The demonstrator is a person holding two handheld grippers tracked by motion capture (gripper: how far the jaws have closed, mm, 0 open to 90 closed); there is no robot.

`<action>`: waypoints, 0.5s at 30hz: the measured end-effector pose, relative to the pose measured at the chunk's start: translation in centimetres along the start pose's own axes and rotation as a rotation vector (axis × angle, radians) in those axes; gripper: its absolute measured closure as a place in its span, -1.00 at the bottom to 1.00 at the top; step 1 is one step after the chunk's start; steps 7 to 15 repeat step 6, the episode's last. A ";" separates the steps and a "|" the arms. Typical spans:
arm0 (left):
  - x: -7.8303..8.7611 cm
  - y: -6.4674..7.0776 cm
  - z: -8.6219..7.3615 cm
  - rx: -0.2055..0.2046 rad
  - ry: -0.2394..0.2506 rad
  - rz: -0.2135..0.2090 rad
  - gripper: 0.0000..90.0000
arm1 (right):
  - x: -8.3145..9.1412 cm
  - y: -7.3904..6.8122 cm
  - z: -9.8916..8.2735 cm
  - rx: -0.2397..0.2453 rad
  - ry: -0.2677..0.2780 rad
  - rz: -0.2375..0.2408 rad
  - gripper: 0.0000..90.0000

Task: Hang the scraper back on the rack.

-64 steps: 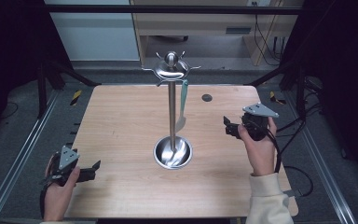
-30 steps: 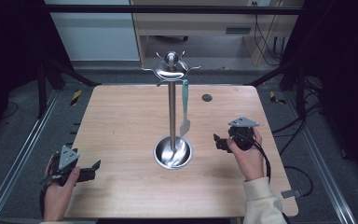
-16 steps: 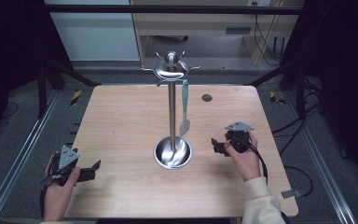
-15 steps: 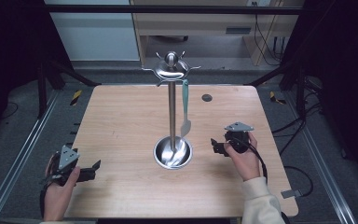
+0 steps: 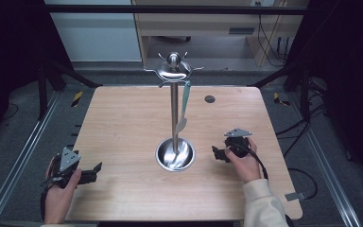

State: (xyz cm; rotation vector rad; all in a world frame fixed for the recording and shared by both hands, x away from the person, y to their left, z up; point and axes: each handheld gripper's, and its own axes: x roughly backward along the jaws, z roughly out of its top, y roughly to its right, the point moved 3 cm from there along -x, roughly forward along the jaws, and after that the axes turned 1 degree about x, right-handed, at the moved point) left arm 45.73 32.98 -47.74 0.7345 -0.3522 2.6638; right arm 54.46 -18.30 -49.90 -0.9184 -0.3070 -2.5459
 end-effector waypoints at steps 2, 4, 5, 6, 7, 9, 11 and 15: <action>0.0 0.0 0.0 0.002 0.000 0.002 -0.94 | 0.0 0.0 0.1 0.001 0.013 -0.002 -0.70; 0.0 -0.1 0.0 0.002 0.000 0.003 -0.94 | 0.2 0.1 0.2 -0.005 0.028 -0.002 -0.70; 0.0 -0.1 0.0 0.001 0.000 0.003 -0.94 | 0.3 0.1 0.3 -0.007 0.030 -0.005 -0.70; 0.0 -0.1 0.0 0.001 0.000 0.003 -0.94 | 0.3 0.1 0.3 -0.007 0.030 -0.005 -0.70; 0.0 -0.1 0.0 0.001 0.000 0.003 -0.94 | 0.3 0.1 0.3 -0.007 0.030 -0.005 -0.70; 0.0 -0.1 0.0 0.001 0.000 0.003 -0.94 | 0.3 0.1 0.3 -0.007 0.030 -0.005 -0.70; 0.0 -0.1 0.0 0.001 0.000 0.003 -0.94 | 0.3 0.1 0.3 -0.007 0.030 -0.005 -0.70; 0.0 -0.1 0.0 0.001 0.000 0.003 -0.94 | 0.3 0.1 0.3 -0.007 0.030 -0.005 -0.70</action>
